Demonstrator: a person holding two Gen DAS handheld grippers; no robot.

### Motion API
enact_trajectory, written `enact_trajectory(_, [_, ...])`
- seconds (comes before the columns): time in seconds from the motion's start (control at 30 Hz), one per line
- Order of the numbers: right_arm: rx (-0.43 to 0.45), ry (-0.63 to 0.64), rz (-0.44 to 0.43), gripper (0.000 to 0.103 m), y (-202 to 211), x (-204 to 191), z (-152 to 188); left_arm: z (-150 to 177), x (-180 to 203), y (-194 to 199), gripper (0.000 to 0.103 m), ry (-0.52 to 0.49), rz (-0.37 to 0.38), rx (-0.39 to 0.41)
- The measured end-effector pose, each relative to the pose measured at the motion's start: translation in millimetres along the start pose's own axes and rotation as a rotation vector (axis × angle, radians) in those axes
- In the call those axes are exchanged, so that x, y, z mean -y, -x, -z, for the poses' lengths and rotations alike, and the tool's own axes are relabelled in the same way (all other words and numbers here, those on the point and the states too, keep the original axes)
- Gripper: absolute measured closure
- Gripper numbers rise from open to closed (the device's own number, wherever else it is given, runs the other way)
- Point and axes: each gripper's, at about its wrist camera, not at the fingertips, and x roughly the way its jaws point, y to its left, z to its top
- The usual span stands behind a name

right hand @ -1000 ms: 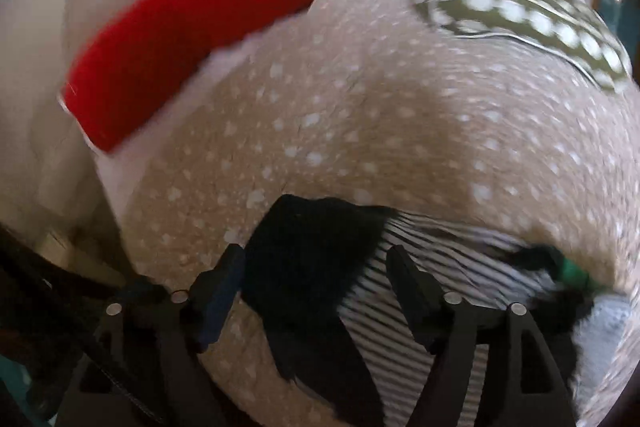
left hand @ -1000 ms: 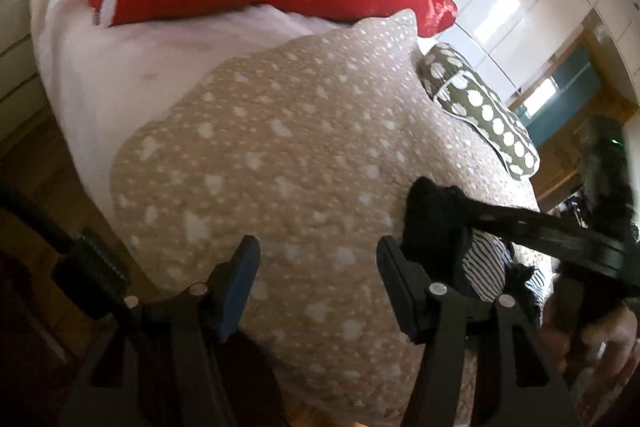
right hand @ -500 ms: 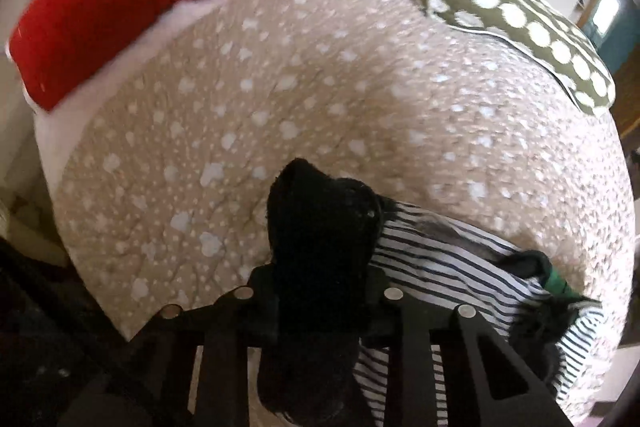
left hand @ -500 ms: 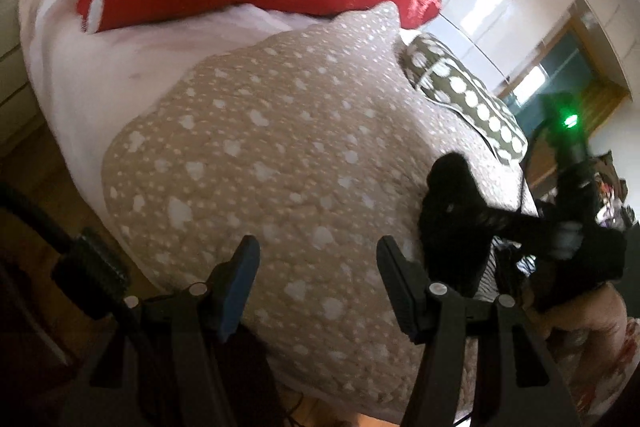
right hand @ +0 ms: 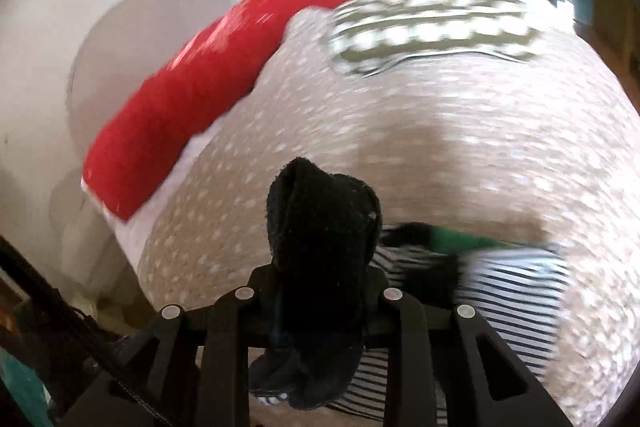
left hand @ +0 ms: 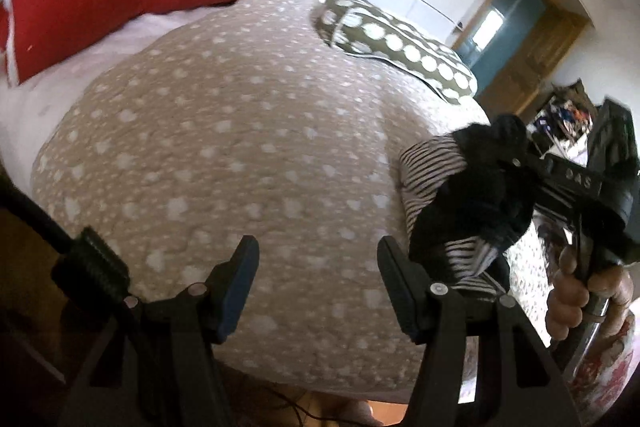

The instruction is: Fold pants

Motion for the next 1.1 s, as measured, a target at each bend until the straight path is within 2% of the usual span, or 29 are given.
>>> enact_trajectory(0.03, [0.015, -0.032, -0.002, 0.072, 7, 16, 4, 0, 6, -3, 0.043, -0.01, 0.005, -0.011])
enact_trajectory(0.1, [0.023, -0.092, 0.009, 0.062, 18, 46, 14, 1, 18, -8, 0.043, -0.033, 0.013, -0.033])
enact_trajectory(0.13, [0.026, -0.114, 0.039, 0.058, 23, 60, 19, 2, 24, -9, 0.043, -0.047, 0.012, -0.036])
enact_trajectory(0.17, [0.037, -0.139, 0.085, 0.049, 29, 75, 26, 2, 30, -10, 0.043, -0.063, 0.008, -0.035])
enact_trajectory(0.27, [0.127, -0.186, 0.178, 0.048, 62, 103, 38, -1, 46, -12, 0.042, -0.099, -0.005, -0.031])
enact_trajectory(0.33, [0.171, -0.19, 0.179, 0.053, 80, 108, 39, -4, 58, -15, 0.042, -0.112, -0.004, -0.029])
enact_trajectory(0.37, [0.188, -0.189, 0.155, 0.065, 87, 107, 38, -5, 65, -18, 0.042, -0.124, -0.001, -0.025])
enact_trajectory(0.4, [0.192, -0.186, 0.113, 0.072, 90, 104, 37, -6, 73, -21, 0.042, -0.14, 0.002, -0.02])
enact_trajectory(0.5, [0.176, -0.183, -0.008, 0.075, 85, 91, 33, -3, 98, -37, 0.042, -0.194, 0.012, -0.038])
enact_trajectory(0.6, [0.138, -0.203, -0.06, 0.075, 69, 88, 35, 8, 116, -59, 0.042, -0.254, 0.004, -0.088])
enact_trajectory(0.7, [0.077, -0.188, -0.029, 0.075, 52, 88, 46, 22, 123, -78, 0.042, -0.307, -0.019, -0.15])
enact_trajectory(0.83, [0.064, -0.151, 0.068, 0.078, 49, 101, 68, 29, 121, -89, 0.04, -0.302, -0.01, -0.185])
enact_trajectory(0.87, [0.062, -0.127, 0.126, 0.077, 48, 105, 73, 28, 121, -87, 0.04, -0.299, -0.005, -0.187])
enact_trajectory(0.9, [0.061, -0.111, 0.192, 0.062, 47, 107, 76, 26, 121, -82, 0.04, -0.299, 0.006, -0.181])
enact_trajectory(0.93, [0.06, -0.102, 0.238, 0.053, 48, 110, 79, 24, 120, -76, 0.04, -0.299, 0.02, -0.166])
enact_trajectory(1.0, [0.091, -0.148, 0.194, 0.051, 57, 122, 80, 16, 117, -62, 0.04, -0.288, 0.043, -0.118])
enact_trajectory(1.07, [0.125, -0.217, 0.11, 0.049, 68, 135, 80, 6, 108, -54, 0.035, -0.245, 0.068, -0.083])
enact_trajectory(1.1, [0.139, -0.233, 0.087, 0.042, 70, 138, 79, 0, 102, -53, 0.034, -0.214, 0.08, -0.075])
